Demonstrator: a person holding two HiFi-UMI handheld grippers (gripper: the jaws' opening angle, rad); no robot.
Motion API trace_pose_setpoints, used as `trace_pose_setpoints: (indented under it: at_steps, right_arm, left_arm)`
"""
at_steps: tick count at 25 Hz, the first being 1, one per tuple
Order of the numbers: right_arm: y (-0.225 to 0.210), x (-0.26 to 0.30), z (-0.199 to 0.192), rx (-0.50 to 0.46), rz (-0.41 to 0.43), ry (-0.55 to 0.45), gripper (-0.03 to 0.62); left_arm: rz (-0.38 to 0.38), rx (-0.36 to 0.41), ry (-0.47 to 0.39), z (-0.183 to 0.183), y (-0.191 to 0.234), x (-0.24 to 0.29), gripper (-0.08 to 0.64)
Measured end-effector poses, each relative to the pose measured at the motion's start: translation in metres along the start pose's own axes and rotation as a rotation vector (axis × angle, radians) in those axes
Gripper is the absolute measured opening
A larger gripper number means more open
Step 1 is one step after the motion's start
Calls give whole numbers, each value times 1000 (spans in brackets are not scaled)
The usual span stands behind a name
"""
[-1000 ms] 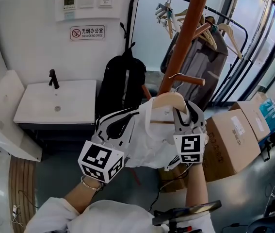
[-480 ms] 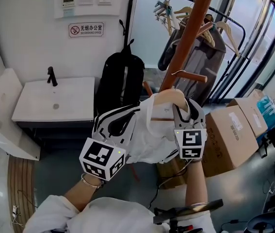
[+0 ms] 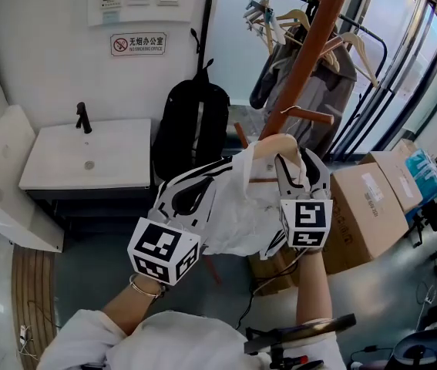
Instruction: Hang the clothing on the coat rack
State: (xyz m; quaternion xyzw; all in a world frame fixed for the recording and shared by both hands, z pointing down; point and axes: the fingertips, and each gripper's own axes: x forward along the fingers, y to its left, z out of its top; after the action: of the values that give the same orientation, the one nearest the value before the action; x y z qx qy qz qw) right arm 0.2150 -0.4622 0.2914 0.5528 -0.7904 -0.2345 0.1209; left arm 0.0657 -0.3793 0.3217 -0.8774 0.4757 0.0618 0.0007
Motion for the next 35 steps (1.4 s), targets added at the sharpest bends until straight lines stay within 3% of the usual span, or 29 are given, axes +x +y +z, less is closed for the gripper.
trace_pose_setpoints:
  at_steps: [15,24,35]
  right_arm:
    - [14,-27,4,29,-107,21,224]
    - [21,-51,2,82,-188,43,189]
    - [34,-91,-24,176,-290,140,118]
  left_arm:
    - [11,-31,3,-2,9,-39,9]
    - [-47,-50,11,-7,5,-45,8]
    - [-126,-103,42,-26,-10,-47,9]
